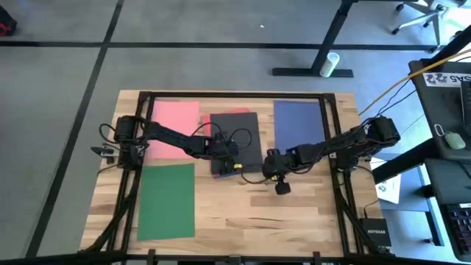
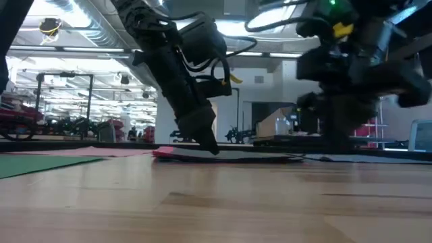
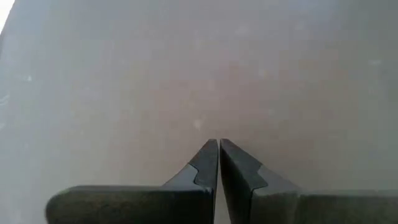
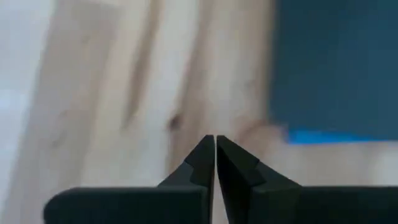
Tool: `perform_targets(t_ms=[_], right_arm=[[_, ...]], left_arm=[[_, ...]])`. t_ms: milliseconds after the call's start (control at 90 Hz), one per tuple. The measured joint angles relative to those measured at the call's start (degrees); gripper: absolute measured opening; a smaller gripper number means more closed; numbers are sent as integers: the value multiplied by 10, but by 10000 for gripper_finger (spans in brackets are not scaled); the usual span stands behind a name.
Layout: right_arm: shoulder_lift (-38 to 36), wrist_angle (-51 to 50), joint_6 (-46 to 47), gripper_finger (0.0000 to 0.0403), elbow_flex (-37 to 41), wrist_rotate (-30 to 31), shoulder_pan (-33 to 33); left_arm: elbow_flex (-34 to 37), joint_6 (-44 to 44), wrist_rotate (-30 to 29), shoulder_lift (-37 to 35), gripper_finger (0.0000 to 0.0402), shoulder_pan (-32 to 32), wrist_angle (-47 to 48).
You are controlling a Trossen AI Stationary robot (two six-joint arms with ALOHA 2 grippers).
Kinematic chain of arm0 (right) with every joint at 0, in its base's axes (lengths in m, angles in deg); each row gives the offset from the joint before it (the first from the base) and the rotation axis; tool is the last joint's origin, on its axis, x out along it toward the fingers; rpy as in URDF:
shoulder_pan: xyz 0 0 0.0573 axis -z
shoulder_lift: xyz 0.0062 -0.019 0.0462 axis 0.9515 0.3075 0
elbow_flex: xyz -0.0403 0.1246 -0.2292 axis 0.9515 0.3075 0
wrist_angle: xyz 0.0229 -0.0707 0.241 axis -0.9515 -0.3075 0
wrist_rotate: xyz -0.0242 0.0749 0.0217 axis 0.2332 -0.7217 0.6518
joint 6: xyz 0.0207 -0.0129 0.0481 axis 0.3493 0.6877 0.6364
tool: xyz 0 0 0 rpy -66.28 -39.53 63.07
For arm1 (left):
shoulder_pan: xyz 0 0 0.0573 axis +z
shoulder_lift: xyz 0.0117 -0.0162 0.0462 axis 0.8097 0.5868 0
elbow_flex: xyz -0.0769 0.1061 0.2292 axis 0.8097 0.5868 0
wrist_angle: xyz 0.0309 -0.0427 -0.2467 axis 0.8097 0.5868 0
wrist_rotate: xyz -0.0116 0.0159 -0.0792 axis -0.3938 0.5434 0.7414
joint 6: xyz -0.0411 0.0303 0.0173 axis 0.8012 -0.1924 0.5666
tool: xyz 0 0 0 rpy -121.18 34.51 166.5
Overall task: Organize paper
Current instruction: Move the black paper to the bottom right of the table
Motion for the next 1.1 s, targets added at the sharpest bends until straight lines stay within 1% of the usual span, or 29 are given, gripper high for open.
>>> perform_targets(t_ms=[278,411,733,822,944,1022,1100], right_arm=[[4,14,-30,108,-8,60,0],[4,15,-40,128,-8,70,0],[47,48,-71,131,-6,64,0],[56,50,-75,131,-6,71,0],[60,53,-75,131,-6,100,0],[61,50,-75,120,-6,114,0],[63,56,-75,94,-6,115,0]], left_arm=[[0,4,0,0,0,-2,3],[0,9,0,0,0,-2,3],[0,15,0,0,0,-2,6],[0,15,0,0,0,-2,10],[0,15,0,0,0,-2,12],[0,15,0,0,0,-2,11],[0,15,0,0,0,-2,11]])
